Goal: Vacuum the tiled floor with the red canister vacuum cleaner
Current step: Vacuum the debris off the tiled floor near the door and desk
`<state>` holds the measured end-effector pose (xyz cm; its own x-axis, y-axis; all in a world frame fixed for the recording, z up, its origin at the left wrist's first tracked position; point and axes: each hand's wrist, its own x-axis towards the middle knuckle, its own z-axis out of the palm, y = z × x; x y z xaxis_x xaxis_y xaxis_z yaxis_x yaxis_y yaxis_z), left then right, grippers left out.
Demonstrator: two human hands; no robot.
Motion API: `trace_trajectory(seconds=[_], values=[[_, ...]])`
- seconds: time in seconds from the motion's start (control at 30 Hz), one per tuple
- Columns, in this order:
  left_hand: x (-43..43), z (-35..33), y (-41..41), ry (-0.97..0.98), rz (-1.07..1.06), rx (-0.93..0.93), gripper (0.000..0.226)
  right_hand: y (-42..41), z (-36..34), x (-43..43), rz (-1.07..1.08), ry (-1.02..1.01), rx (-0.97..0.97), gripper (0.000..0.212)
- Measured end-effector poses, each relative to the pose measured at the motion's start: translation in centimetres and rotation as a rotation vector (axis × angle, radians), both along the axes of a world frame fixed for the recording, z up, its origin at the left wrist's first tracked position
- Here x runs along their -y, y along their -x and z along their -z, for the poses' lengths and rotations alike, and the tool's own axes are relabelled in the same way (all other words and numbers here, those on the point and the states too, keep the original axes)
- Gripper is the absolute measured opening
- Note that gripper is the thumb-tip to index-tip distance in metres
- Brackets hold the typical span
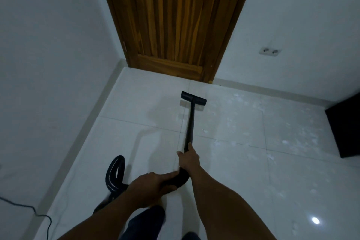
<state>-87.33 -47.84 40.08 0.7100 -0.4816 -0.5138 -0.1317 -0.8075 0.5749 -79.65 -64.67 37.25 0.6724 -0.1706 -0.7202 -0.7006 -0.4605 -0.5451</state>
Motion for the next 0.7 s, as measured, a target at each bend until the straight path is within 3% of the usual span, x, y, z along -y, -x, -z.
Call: trace_trajectory(seconds=[0.23, 0.4, 0.7], values=[[5.0, 0.1, 13.3, 0.007, 0.064, 0.03, 0.075, 13.8, 0.3, 5.2, -0.038, 0.022, 0.009, 0.071], [7.4, 0.4, 22.7, 0.044, 0.069, -0.036, 0.055, 23.7, 1.3, 7.6, -0.023, -0.021, 0.008, 0.072], [5.8, 0.8, 35.1, -0.018, 0.135, -0.036, 0.068, 37.0, 2.9, 6.3, -0.059, -0.002, -0.062, 0.076]])
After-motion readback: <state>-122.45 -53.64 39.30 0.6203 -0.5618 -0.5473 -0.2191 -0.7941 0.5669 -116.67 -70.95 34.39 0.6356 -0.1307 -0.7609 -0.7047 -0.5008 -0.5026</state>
